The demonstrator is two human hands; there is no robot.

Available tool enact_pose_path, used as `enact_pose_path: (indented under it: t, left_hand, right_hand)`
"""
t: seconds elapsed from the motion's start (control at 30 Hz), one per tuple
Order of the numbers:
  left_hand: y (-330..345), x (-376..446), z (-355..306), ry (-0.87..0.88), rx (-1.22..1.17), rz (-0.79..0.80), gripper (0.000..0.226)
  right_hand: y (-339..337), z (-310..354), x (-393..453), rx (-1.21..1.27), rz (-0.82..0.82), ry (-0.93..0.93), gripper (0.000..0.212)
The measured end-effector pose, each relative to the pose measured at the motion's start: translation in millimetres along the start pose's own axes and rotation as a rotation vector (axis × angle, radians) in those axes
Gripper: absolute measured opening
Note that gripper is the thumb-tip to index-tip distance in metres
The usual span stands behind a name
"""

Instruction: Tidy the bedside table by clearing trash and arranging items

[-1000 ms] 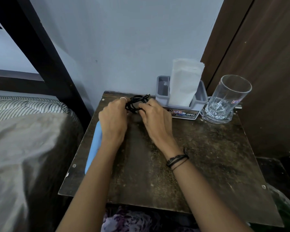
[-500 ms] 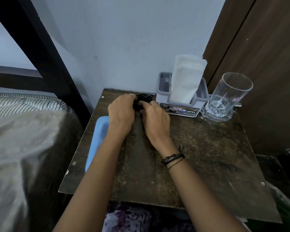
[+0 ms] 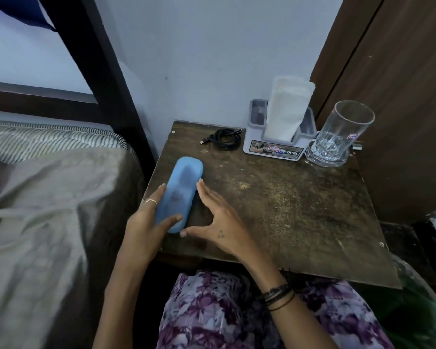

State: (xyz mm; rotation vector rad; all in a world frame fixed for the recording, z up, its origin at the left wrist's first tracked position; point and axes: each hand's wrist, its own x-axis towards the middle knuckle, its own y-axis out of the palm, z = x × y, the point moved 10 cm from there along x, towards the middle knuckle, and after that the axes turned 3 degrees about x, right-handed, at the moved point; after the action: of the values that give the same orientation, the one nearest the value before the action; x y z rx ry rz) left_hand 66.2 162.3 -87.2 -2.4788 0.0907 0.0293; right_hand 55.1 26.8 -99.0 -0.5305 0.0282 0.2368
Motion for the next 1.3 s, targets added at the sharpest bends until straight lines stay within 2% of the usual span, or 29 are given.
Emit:
enact_pose_path:
  t: [0.13,0.2,0.33,0.4,0.73,0.93,1.2,1.3]
  left_hand:
    - [12,-7,18,-0.03,-0.2,0.145,0.087]
    - [13,-7,17,-0.001,-0.214,0.194,0.092]
    - [11,13,18,0.018,-0.233,0.207,0.083]
    - [8,28,16,0.021,-0.223,0.191,0.086]
    - [3,105,1,0.039,0.072,0.197,0.081]
    - [5,136,2,0.025,0.113,0.237,0.083]
    - [5,151,-14,0.023,0.304,0.223,0.078]
    - [8,143,-25,0.03,0.341,0.225,0.07]
  right_hand:
    - [6,-1,-2,-0.023,-0.023,0.009,0.099]
    - [6,-1,0,-0.031,-0.031,0.006,0.098]
    - [0,-5,15,0.002,-0.074,0.011,0.094]
    - [-5,-5,29,0.016,-0.083,0.01,0.094]
    - [-24,-12,96,0.039,-0.157,0.012,0.095]
    - [-32,-11,116,0.037,-0.193,0.016,0.094]
    - [-42,-7,118,-0.006,-0.241,0.011,0.084]
    - [-43,-4,115,0.011,-0.225,0.018,0.08]
